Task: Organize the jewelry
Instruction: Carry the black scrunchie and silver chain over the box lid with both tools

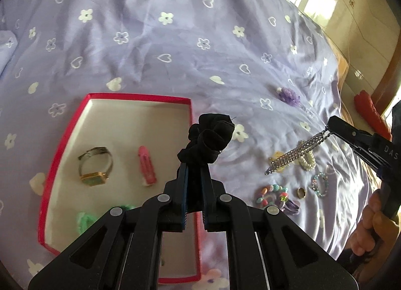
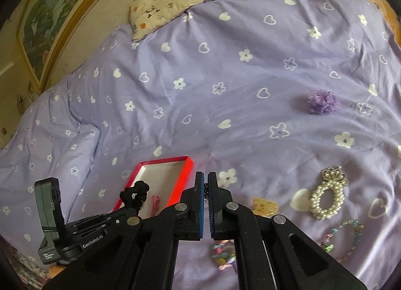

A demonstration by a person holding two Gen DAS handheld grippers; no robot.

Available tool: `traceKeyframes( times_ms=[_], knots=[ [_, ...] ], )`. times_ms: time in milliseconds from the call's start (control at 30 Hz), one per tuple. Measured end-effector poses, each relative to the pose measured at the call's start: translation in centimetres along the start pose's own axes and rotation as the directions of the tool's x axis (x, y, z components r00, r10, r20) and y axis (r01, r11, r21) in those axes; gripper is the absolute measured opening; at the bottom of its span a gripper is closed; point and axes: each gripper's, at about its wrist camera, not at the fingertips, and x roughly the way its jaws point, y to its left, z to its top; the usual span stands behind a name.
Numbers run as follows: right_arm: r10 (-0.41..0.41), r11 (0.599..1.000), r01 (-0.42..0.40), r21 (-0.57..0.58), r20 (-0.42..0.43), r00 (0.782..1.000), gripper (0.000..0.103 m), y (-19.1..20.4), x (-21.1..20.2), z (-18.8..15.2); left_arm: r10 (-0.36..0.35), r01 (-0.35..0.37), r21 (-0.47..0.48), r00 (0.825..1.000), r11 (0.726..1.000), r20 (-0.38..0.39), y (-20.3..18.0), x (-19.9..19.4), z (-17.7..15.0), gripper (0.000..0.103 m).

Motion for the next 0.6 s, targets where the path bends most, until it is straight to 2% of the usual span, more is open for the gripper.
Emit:
traceKeyframes(
  times_ms=[300, 600],
  knots=[
    [0.069, 0.997, -0.069, -0.029, -0.006, 0.998, 0.002, 3.2, 0.7, 0.4, 0.041, -0.04, -0.033, 0.999, 0.999, 0.013, 3.2, -1.3, -0.3, 0.007],
    [0.16, 0.983, -0.164, -0.081, -0.052, 0.986, 0.002, 8.5, 3.2, -0.3, 0.099, -0.098, -0.069, 0.995, 0.993, 0.002, 7.1, -1.9, -1.2, 0.007]
  ],
)
